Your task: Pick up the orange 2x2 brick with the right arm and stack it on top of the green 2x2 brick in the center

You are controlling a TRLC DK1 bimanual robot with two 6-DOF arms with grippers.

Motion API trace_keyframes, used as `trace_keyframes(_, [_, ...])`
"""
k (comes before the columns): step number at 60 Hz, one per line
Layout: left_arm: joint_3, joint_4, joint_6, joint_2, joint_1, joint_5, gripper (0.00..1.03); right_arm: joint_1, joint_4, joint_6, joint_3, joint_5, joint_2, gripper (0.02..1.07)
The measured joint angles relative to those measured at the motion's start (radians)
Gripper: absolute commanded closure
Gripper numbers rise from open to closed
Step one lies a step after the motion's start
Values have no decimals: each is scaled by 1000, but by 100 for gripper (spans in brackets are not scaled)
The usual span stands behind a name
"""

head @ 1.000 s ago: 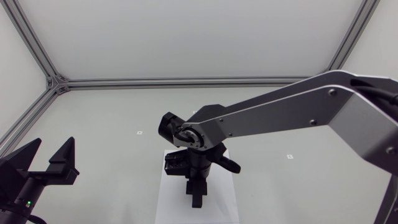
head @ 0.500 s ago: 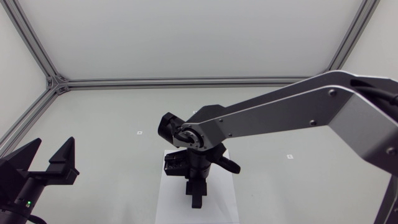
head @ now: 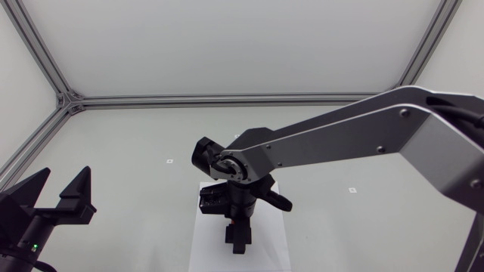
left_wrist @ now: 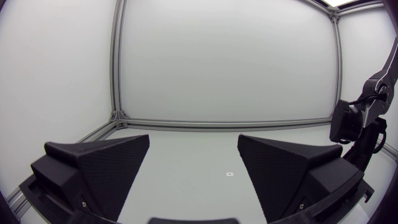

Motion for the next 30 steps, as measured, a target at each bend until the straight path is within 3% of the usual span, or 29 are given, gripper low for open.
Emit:
trace_keyframes(2, [0,0,0,0,0,0,4,0,-3,0,0,0,-1,9])
trace_keyframes(5, [0,0,0,0,0,0,4,0,-5,0,-3,0,-6,7])
trace_keyframes(30, [0,0,0,0,0,0,4,0,-40,46,-61,1,-254,7])
